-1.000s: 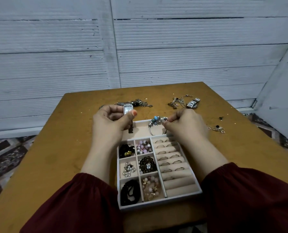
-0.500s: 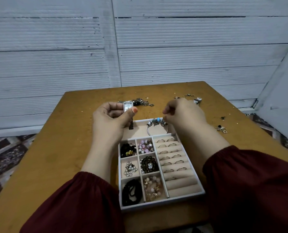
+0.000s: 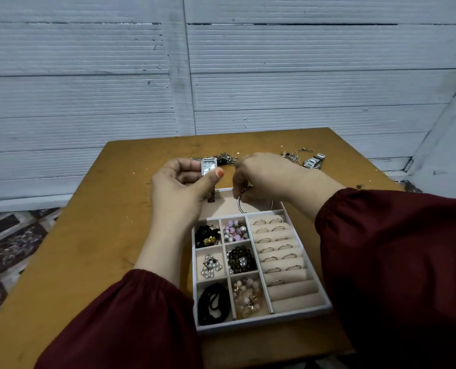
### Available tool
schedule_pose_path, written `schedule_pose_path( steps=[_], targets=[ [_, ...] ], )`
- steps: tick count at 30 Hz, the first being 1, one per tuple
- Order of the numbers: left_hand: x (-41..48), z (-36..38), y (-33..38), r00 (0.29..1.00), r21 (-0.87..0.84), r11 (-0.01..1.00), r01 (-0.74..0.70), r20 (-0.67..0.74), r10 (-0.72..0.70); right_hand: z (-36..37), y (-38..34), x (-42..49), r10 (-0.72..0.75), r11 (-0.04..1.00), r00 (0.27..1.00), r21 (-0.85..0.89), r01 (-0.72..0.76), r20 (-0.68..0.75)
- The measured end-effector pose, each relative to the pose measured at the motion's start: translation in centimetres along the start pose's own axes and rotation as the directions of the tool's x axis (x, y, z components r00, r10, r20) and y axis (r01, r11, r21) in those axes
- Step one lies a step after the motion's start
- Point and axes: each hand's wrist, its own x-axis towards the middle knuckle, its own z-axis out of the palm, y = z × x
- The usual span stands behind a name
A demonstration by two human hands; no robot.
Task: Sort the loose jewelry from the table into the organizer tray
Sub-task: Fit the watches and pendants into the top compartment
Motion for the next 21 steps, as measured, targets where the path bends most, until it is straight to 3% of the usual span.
schedule_pose_path(
  steps=[13, 21],
  targets=[
    [0.0, -0.1, -0.2, 1.0, 0.013, 1.0, 0.011, 0.005, -0.011, -0.9, 0.5, -0.8, 0.185, 0.98, 0.981, -0.068, -0.189, -0.051],
    [-0.1, 0.0, -0.4, 1.0, 0.019, 1.0, 0.013, 0.002, -0.013, -0.7, 0.5, -1.1, 0.199, 0.975, 0.98, -0.095, -0.201, -0.027]
  ],
)
